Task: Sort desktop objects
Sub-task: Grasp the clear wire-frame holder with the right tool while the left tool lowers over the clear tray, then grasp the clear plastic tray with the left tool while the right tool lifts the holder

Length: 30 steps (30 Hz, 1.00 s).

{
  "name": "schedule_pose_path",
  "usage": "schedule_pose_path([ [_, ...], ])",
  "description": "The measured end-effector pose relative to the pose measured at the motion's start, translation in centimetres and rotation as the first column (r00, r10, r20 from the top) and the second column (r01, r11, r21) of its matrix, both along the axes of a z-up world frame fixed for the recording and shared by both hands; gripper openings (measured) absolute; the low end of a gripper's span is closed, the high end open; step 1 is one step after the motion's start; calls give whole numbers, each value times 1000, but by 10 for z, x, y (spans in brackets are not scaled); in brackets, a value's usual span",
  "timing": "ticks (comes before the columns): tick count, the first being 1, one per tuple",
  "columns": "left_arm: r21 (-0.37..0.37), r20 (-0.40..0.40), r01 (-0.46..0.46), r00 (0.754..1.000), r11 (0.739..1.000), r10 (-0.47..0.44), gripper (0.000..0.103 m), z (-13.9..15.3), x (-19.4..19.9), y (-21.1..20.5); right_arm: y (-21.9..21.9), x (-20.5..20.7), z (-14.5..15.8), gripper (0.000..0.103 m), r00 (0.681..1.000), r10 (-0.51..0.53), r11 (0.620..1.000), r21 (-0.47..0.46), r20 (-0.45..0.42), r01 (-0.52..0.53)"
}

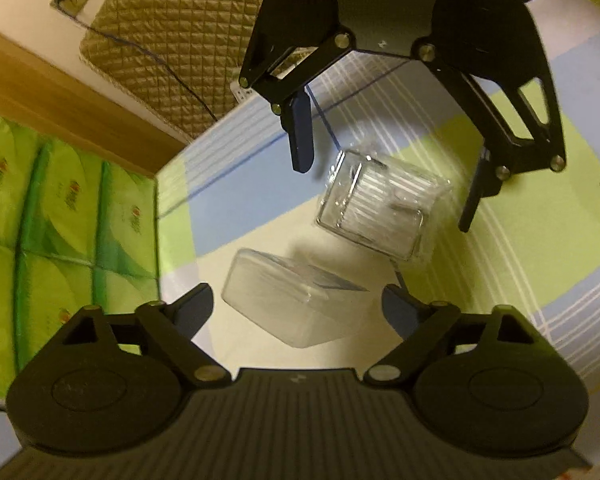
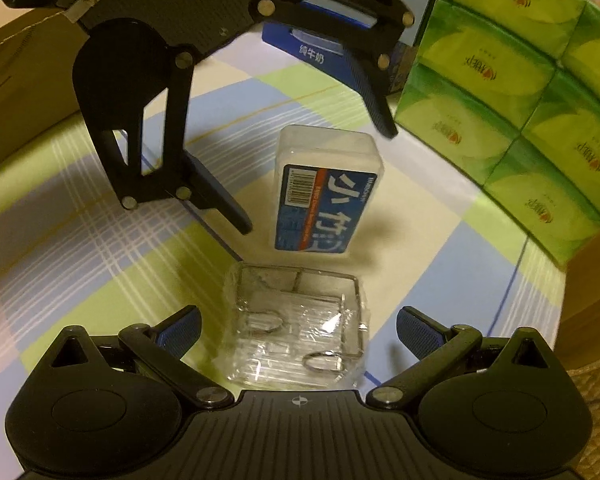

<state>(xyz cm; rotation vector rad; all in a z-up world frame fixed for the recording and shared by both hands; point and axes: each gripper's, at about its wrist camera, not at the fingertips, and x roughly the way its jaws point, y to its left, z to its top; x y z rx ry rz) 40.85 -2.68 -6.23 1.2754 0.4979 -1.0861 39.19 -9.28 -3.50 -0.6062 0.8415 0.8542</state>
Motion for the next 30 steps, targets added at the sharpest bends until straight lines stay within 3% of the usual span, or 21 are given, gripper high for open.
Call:
schedule_pose_path([
  [5, -24, -30, -38, 999, 999, 37, 76, -1, 3, 2, 4, 3, 1, 101, 1000, -23, 999, 24, -21, 24],
  [9, -2, -48, -81, 996, 997, 81, 50, -1, 4, 2, 4, 5, 2, 99, 998, -51, 998, 32, -24, 52],
  [12, 3, -66, -114, 991, 993, 114, 32, 1, 3, 4, 4, 8, 3, 74, 996, -76, 997, 30, -46, 78],
  [15, 11, -79, -151, 985, 989, 151, 12, 3, 0, 7, 3, 6, 5, 65, 995, -95, 995, 21, -40, 95],
  [17, 12, -90, -169, 981, 985, 170, 7, 5, -4, 9, 4, 4, 6, 65, 993, -110, 994, 9, -44, 110],
  [23, 3, -99, -174, 980, 985, 173, 7, 14, -24, 13, 2, -18, 7, 64, 994, -85, 996, -25, -67, 83],
  [27, -33, -88, -170, 982, 985, 167, 12, 21, -29, 9, -8, -24, 6, 64, 992, -96, 995, -34, -79, 94],
  [28, -36, -84, -160, 984, 986, 157, 16, 21, -29, 7, -11, -26, 7, 64, 992, -98, 995, -39, -79, 95],
  [30, -42, -65, -138, 989, 990, 135, 46, 19, -31, 3, -16, -28, 8, 64, 993, -91, 994, -59, -76, 87],
])
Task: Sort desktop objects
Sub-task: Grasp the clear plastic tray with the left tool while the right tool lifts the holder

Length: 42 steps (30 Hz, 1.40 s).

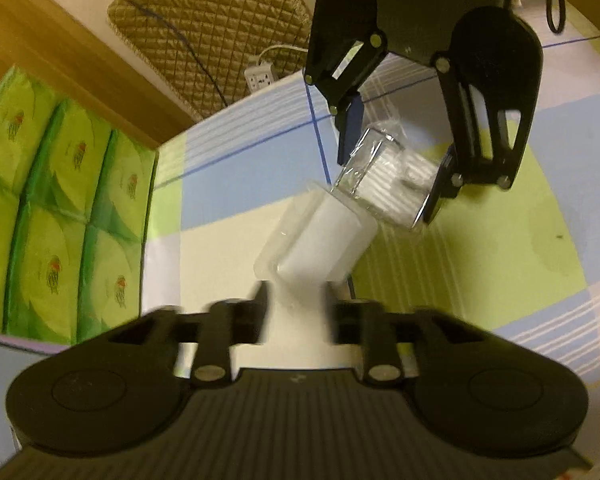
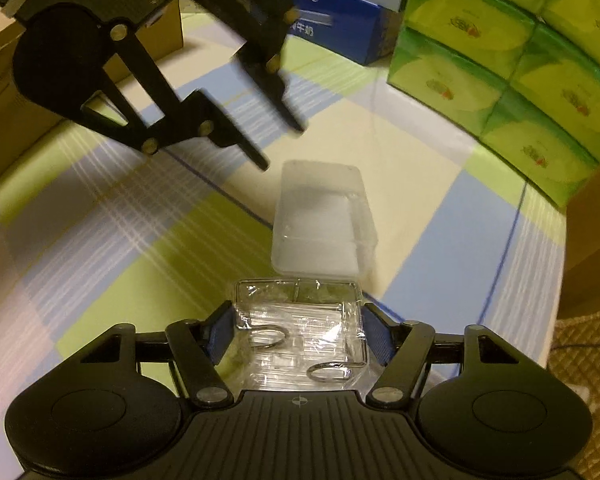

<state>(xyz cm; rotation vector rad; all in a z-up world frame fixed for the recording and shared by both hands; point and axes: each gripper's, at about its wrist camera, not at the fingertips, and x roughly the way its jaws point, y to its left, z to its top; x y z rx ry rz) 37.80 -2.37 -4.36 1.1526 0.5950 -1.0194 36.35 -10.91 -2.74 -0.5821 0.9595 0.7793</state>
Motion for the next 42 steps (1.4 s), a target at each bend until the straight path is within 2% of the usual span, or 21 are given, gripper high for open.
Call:
schedule_pose_path([
  [2, 5, 5, 21, 1000, 1000, -21, 61, -4, 1, -6, -5, -3, 1, 64, 1000, 18, 1000, -22, 8, -18],
  [3, 9, 3, 32, 999, 999, -32, 64, -5, 1, -8, -9, -4, 1, 65, 1000, 24, 999, -30, 14, -24],
  [9, 15, -12, 106, 994, 994, -106, 70, -18, 7, -28, -24, 0, 0, 65, 1000, 16, 999, -34, 23, -15],
  [16, 55, -89, 124, 989, 991, -118, 70, -41, 13, -44, -27, 2, 0, 65, 999, 27, 1000, -14, 21, -27],
  [18, 50, -111, 98, 990, 994, -92, 67, -43, 16, -45, -27, 2, 0, 64, 999, 24, 1000, -12, 22, -24],
  [20, 51, -156, 45, 987, 998, -36, 58, -41, 20, -44, -26, 2, -1, 64, 1000, 17, 1000, -12, 23, -17],
  [24, 91, -180, -48, 982, 995, 63, 58, -40, 15, -42, -22, 0, -1, 64, 1000, -7, 1000, -9, 13, 8],
  [27, 106, -205, -153, 963, 983, 172, 58, -39, 5, -40, -18, -8, 1, 64, 1000, -28, 1000, -11, 1, 28],
  [30, 104, -230, -297, 921, 949, 314, 58, -35, -9, -35, -15, -19, 1, 64, 998, -59, 998, -5, -22, 59],
  [33, 88, -267, -433, 858, 897, 440, 58, -29, -27, -27, -10, -36, 3, 64, 995, -84, 996, -8, -44, 84],
  [37, 93, -326, -617, 723, 781, 609, 58, -25, -59, -10, -5, -58, 7, 64, 988, -130, 991, 18, -88, 132],
  [39, 76, -335, -696, 657, 714, 676, 58, -24, -80, 1, -1, -70, 10, 64, 982, -152, 987, 40, -109, 157],
  [42, 58, -337, -764, 591, 643, 733, 58, -24, -112, 16, 6, -89, 13, 64, 975, -181, 981, 51, -127, 189],
])
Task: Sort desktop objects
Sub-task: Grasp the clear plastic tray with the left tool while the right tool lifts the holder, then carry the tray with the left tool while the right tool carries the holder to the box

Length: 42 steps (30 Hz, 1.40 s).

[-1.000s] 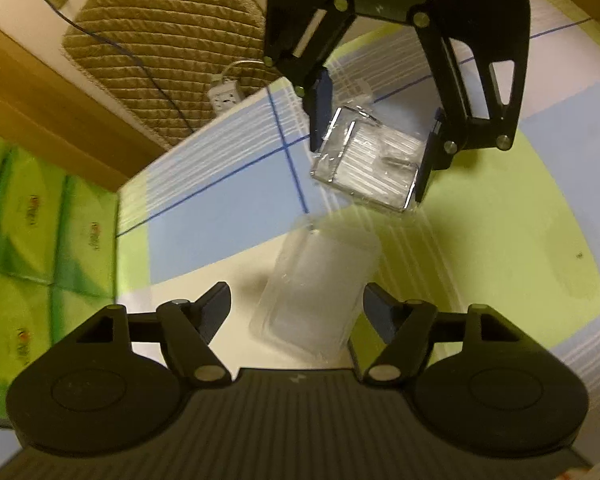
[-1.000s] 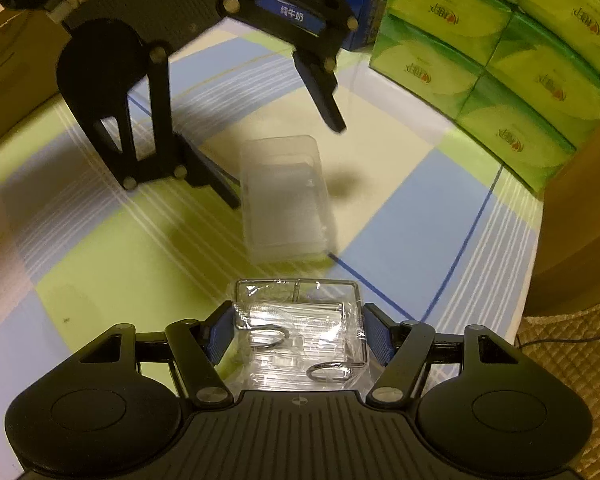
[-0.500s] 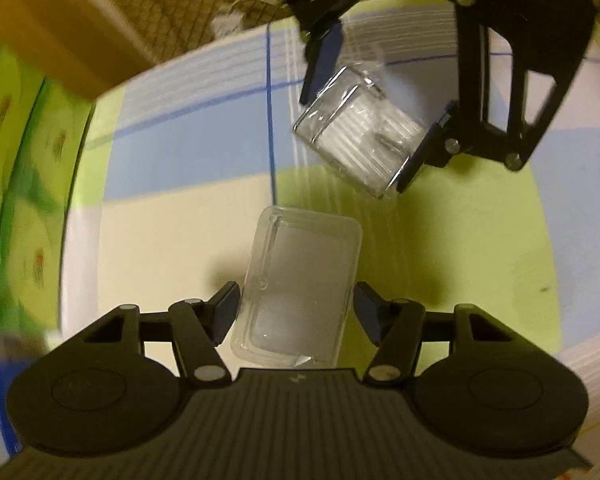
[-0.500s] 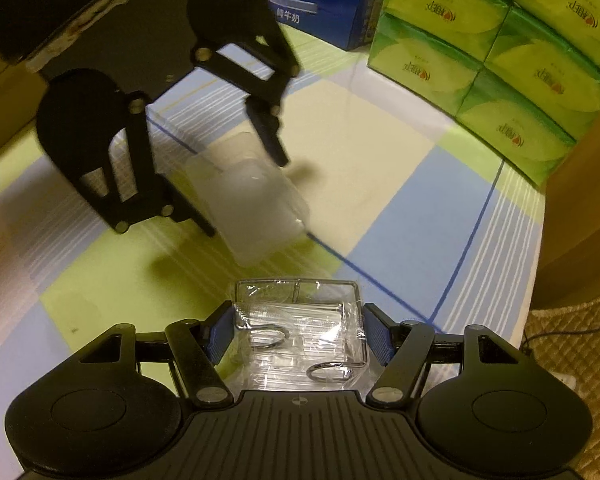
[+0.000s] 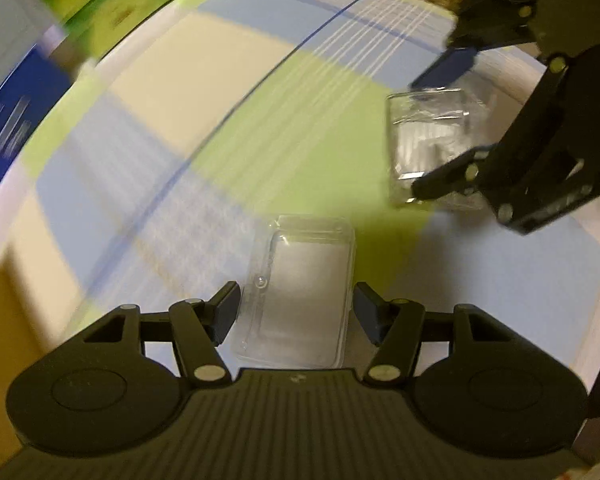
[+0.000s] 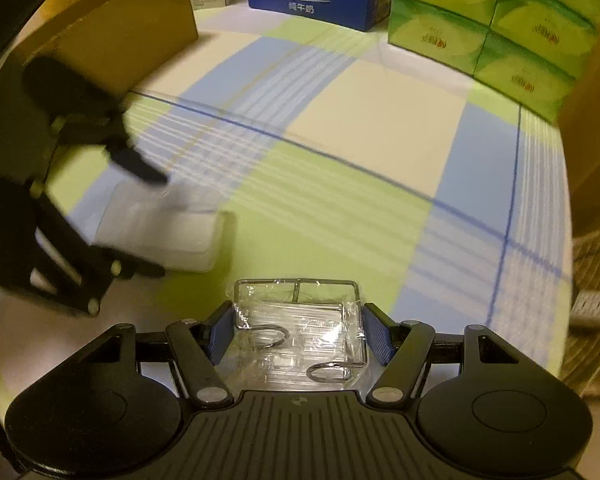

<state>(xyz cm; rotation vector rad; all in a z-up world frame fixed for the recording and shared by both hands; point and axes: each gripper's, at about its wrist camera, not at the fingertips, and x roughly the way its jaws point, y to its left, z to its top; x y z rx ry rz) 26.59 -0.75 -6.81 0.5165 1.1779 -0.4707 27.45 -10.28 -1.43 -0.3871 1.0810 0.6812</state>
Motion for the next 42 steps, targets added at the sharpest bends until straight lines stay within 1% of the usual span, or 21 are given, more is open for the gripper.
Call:
schedule_pose_path([
  [4, -20, 20, -131, 991, 991, 131, 58, 0, -39, 17, 8, -22, 4, 64, 999, -47, 999, 17, -27, 47],
  [5, -32, 24, -170, 985, 985, 171, 58, 0, -46, 19, 9, -27, 4, 64, 998, -60, 998, 22, -33, 61],
  [8, -92, 18, -283, 958, 955, 286, 58, 0, -73, 34, 12, -44, 2, 64, 994, -96, 995, 34, -51, 98],
  [11, -130, 29, -350, 934, 928, 357, 58, 2, -94, 44, 16, -60, -2, 64, 992, -118, 993, 18, -39, 119],
  [15, -184, 60, -401, 907, 897, 418, 58, 4, -113, 48, 18, -78, -4, 64, 987, -162, 987, 14, -7, 162],
  [17, -214, 99, -392, 903, 895, 419, 54, 4, -120, 47, 18, -84, -5, 64, 981, -193, 981, 25, 9, 193],
  [20, -249, 176, -356, 898, 901, 404, 54, 4, -134, 44, 17, -94, -8, 64, 971, -236, 971, 53, 44, 234],
  [22, -267, 207, -361, 884, 894, 419, 54, 1, -139, 46, 14, -99, -9, 65, 961, -271, 961, 80, 60, 266],
  [25, -286, 222, -368, 873, 885, 435, 54, -7, -140, 49, 11, -105, -11, 65, 943, -320, 944, 118, 88, 309],
  [30, -319, 210, -393, 858, 863, 468, 54, -18, -142, 53, 7, -111, -16, 65, 915, -379, 919, 169, 137, 356],
  [34, -346, 231, -410, 835, 844, 500, 54, -22, -143, 55, 10, -118, -22, 65, 906, -378, 920, 181, 190, 347],
  [39, -352, 255, -405, 826, 844, 502, 52, -24, -144, 52, 9, -122, -30, 68, 891, -402, 910, 202, 211, 363],
  [41, -357, 250, -413, 822, 838, 512, 52, -24, -145, 52, 12, -125, -30, 67, 889, -396, 914, 193, 229, 357],
  [42, -355, 249, -417, 821, 837, 515, 52, -23, -145, 53, 13, -126, -29, 64, 889, -393, 915, 193, 235, 354],
])
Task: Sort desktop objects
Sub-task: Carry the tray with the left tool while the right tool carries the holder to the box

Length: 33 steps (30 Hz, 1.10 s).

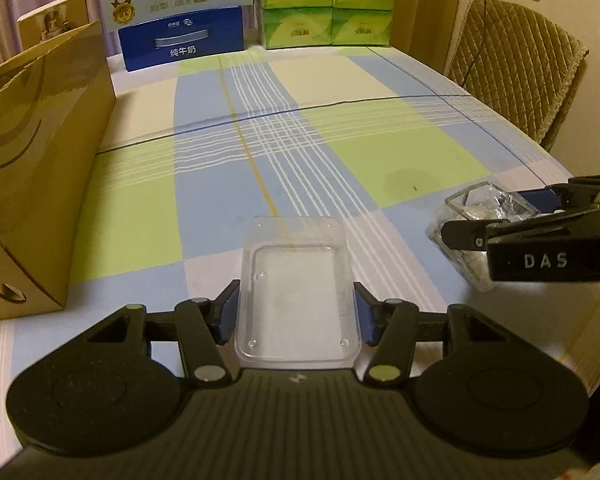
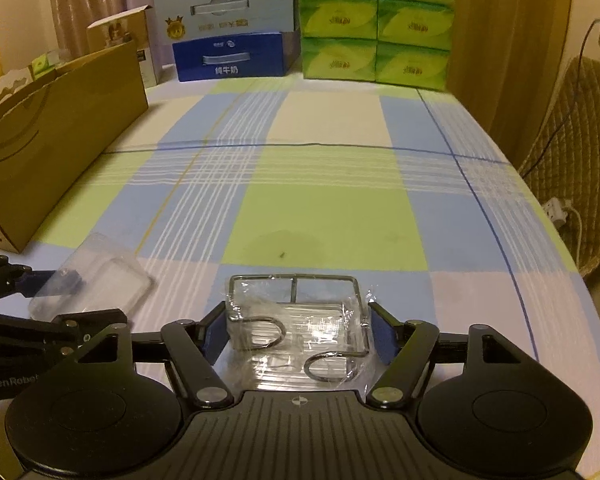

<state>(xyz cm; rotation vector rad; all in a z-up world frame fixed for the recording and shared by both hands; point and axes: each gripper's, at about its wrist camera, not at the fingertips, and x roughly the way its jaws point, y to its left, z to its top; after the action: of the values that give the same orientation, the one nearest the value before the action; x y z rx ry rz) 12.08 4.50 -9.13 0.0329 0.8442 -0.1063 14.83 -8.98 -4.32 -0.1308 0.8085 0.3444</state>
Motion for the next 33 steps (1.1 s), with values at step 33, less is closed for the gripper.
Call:
schedule_pose_path([
  [33, -18, 240, -175, 955, 984, 174, 51, 145, -84, 42, 50, -60, 140, 64, 978, 97, 977, 169, 187, -129],
])
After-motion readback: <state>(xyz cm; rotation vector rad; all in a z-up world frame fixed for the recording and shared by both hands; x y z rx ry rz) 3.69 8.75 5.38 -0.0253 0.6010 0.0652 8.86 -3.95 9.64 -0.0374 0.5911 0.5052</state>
